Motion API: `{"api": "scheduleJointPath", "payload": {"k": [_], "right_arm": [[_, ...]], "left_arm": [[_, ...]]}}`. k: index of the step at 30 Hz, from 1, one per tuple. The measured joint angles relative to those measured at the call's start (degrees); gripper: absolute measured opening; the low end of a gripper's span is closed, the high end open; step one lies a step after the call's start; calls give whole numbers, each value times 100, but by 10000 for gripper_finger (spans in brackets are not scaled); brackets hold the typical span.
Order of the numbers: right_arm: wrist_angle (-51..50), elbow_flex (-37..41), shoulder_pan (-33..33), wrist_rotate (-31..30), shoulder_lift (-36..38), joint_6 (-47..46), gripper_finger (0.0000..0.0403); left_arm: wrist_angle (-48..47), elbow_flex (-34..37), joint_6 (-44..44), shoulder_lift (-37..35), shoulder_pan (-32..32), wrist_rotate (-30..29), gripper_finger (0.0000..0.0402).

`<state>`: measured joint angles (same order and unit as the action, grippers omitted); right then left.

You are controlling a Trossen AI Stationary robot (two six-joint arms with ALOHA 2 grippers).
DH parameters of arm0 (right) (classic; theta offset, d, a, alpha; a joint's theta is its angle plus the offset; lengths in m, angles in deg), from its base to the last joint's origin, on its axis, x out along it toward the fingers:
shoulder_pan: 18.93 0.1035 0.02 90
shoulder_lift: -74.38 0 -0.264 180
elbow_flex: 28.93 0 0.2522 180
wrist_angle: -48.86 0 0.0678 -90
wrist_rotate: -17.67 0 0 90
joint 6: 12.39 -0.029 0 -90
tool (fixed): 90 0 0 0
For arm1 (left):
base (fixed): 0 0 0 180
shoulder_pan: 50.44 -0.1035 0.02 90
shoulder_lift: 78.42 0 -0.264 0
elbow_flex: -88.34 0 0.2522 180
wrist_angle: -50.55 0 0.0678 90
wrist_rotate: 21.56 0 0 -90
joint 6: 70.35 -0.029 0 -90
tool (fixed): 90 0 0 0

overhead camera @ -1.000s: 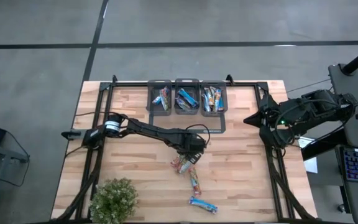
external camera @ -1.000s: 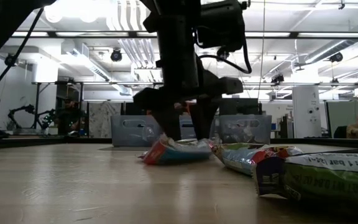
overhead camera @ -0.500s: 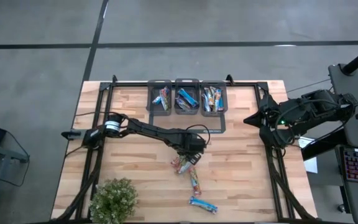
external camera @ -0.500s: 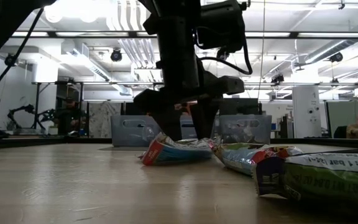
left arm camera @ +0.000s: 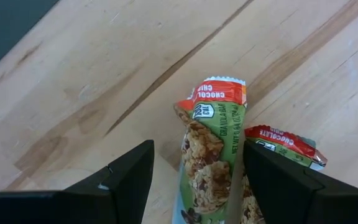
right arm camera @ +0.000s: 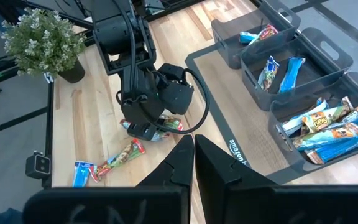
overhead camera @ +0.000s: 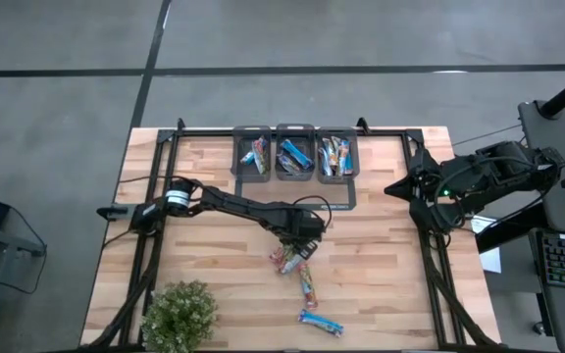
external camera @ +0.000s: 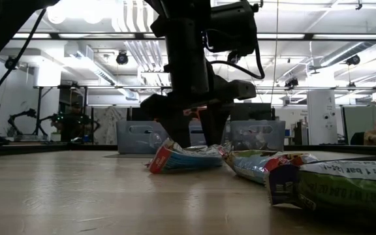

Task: Pick and place Granola Bars by type
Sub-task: Put the red granola bar into the left black bin

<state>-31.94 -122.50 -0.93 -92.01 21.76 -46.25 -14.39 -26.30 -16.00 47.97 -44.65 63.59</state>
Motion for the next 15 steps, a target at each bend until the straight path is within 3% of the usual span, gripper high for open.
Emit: {"api": "scheduleJointPath", "payload": {"k": [15], "right_arm": [[-1, 1, 0, 0, 0, -7, 8]], "left_arm": [[-2, 0, -40, 0, -9, 113, 168]]}}
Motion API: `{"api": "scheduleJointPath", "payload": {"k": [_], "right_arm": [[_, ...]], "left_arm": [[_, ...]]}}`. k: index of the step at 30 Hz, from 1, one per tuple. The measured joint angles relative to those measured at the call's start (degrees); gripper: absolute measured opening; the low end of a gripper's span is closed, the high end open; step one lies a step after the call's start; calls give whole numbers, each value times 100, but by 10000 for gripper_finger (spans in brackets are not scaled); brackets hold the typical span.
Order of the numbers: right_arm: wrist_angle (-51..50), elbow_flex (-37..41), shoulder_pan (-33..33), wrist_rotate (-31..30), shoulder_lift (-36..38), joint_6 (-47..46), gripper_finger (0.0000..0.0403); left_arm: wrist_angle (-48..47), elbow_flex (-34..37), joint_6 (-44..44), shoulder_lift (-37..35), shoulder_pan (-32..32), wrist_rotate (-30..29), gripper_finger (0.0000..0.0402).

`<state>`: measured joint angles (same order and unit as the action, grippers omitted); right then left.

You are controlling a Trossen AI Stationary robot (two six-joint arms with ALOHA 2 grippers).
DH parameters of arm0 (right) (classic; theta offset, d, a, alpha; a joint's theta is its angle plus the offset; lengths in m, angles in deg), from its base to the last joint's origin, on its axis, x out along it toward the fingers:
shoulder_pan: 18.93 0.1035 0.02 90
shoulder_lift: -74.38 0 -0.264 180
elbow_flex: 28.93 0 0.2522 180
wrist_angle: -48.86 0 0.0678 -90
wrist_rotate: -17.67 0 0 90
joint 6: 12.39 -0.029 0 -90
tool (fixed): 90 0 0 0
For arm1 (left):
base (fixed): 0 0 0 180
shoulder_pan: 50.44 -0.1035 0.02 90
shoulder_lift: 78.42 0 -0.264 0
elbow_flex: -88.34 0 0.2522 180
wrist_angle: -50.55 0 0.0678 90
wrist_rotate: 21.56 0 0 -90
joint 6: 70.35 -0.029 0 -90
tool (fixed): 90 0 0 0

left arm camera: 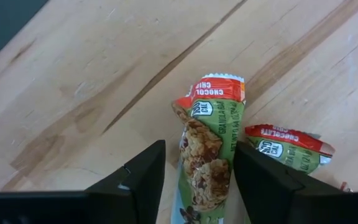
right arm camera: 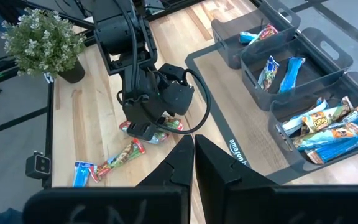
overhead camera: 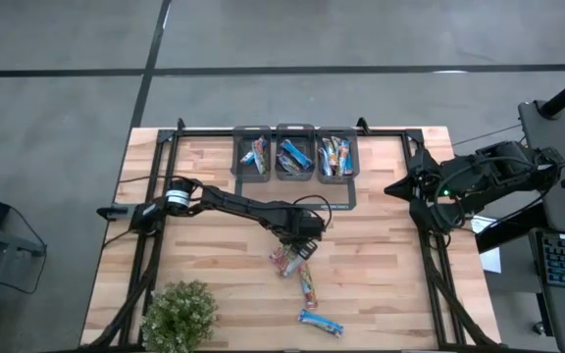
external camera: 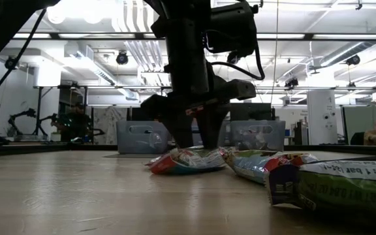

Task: Pick and place Granola Bars by type
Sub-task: Put the red granola bar into the left black bin

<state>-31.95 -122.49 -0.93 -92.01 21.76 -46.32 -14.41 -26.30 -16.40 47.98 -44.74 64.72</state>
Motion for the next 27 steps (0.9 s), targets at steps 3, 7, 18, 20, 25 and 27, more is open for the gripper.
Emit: {"api": "scheduleJointPath", "payload": {"k": [3, 7, 18, 20, 25, 27], "right_arm": [[1, -1, 0, -1, 0, -4, 8], [1, 0, 0, 0, 0, -17, 8], [1, -1, -2, 0, 0, -17, 8], [1, -1, 0, -2, 0, -17, 8], [1, 0, -2, -2, -1, -20, 8], [1, -1, -2, -2, 0, -17, 8]], "left_arm": [[0, 0, -25, 2, 0, 19, 158], [0, 0, -27, 2, 0, 24, 145], [111, 183, -39, 1, -2, 131, 139], [133, 237, -23, -7, -2, 142, 139], [162, 233, -24, -11, -2, 150, 139], [157, 215, -23, -11, -2, 162, 139]]}}
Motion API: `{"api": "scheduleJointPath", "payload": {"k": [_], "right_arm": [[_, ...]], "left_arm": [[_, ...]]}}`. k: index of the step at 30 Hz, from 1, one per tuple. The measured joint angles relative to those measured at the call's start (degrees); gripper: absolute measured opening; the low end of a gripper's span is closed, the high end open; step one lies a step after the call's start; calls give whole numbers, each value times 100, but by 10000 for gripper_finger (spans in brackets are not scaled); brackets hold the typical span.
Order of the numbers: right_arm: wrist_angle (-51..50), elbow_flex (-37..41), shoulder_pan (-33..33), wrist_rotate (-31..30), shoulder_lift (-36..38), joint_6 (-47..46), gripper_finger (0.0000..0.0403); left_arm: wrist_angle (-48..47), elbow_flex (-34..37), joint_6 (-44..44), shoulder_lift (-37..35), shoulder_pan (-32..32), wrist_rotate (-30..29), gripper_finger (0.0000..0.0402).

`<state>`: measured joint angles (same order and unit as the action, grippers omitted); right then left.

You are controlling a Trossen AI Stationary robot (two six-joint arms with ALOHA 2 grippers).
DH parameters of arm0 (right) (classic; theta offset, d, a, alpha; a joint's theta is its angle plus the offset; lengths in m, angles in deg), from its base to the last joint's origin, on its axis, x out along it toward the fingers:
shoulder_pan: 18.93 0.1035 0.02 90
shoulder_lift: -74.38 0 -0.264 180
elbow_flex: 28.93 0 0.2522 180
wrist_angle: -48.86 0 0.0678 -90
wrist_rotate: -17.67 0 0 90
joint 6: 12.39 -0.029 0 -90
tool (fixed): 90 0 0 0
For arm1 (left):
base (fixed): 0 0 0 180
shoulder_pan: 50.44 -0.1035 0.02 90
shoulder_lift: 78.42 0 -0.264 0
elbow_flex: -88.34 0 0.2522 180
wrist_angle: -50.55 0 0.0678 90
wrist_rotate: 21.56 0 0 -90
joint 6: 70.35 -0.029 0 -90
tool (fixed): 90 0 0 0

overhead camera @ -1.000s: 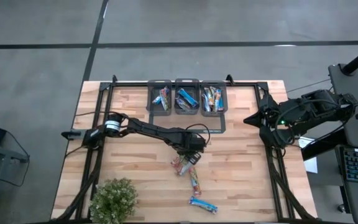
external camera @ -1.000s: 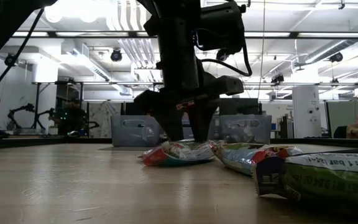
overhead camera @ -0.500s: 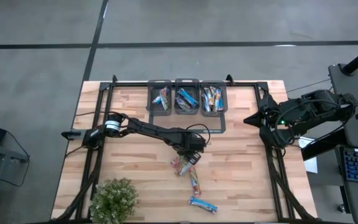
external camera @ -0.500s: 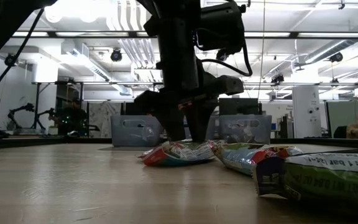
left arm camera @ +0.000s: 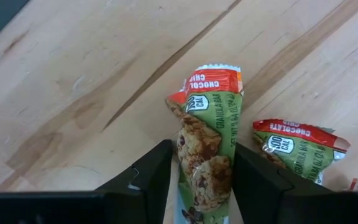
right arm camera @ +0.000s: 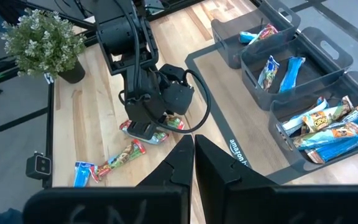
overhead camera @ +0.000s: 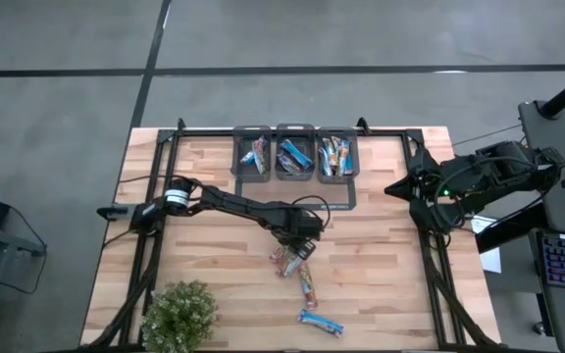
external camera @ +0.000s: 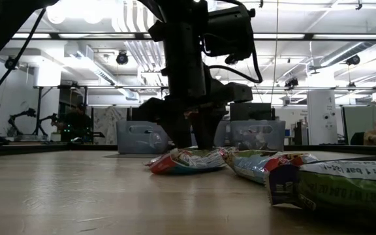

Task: Pick and place Granola Bars by type
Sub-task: Put the red granola bar into the left black bin

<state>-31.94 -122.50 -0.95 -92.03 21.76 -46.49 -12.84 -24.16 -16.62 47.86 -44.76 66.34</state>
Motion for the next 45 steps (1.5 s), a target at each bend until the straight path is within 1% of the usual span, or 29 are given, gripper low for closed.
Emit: {"api": "scheduleJointPath", "payload": {"k": [6, 16, 45], "right_arm": [[0, 0, 0, 0, -1, 0, 8], [0, 1, 1, 0, -1, 7, 8], [-2, 0, 0, -41, 0, 63, 8]], "left_arm": [[-4, -18, -4, 4, 0, 11, 137], [-20, -20, -119, 9, 0, 54, 107], [17, -35, -218, 15, 2, 96, 106]]}}
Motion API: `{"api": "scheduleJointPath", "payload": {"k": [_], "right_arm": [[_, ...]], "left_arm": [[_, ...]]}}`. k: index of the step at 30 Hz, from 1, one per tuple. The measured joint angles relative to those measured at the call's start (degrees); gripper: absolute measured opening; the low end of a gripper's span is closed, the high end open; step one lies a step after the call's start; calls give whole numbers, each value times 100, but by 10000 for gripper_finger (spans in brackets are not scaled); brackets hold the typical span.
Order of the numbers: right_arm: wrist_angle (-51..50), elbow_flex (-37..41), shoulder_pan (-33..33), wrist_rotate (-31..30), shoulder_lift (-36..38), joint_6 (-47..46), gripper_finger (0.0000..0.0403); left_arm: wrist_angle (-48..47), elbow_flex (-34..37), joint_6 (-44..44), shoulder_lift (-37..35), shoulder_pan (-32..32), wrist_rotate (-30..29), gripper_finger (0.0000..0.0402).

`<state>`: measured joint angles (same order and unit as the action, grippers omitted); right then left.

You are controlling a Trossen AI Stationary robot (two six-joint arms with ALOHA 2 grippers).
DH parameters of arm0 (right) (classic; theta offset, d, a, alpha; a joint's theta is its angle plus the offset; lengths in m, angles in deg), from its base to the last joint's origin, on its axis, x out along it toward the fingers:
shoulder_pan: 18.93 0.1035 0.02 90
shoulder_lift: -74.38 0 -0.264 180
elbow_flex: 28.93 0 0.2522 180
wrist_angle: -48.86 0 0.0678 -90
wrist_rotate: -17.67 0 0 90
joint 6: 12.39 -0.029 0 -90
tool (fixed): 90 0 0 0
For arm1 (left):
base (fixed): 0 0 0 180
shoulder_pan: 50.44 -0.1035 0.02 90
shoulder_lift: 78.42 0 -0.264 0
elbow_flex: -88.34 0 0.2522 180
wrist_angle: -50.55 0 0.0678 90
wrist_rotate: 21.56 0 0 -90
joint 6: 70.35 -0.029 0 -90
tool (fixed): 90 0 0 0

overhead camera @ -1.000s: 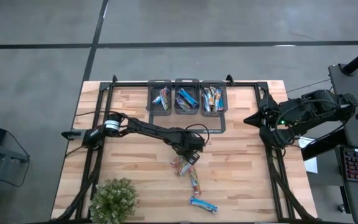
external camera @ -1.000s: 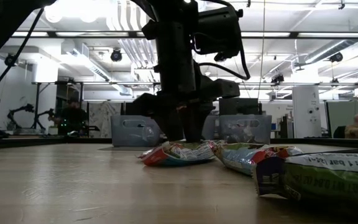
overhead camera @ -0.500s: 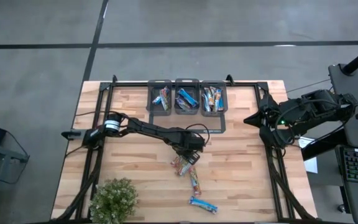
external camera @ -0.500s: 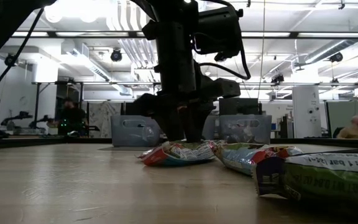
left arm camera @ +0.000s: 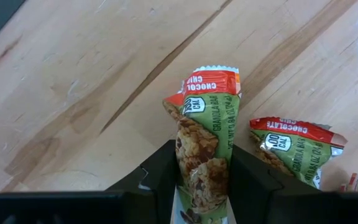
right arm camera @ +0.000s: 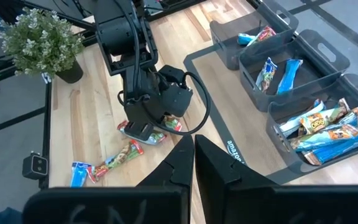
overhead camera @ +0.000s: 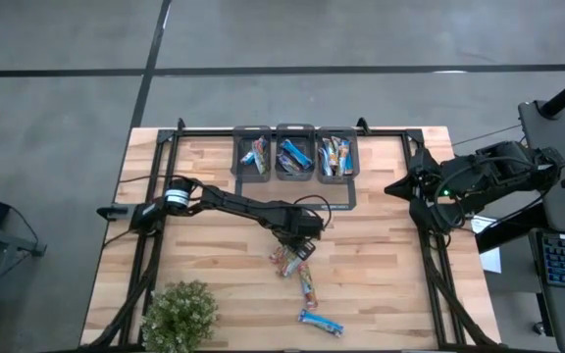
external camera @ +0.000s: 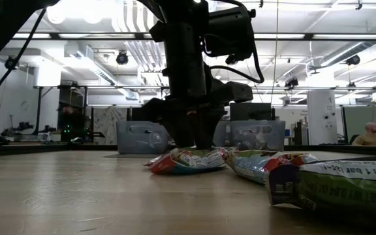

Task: Pick and place Granola Bars by type
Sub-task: Put the red granola bar into the left black bin

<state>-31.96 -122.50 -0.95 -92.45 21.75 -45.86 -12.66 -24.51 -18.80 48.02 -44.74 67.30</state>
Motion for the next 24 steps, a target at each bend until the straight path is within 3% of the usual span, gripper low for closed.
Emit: {"api": "scheduleJointPath", "payload": {"k": [24], "right_arm": [[1, 0, 1, -4, -2, -36, 8]], "left_arm": [[-4, 0, -68, 0, 0, 4, 106]]}}
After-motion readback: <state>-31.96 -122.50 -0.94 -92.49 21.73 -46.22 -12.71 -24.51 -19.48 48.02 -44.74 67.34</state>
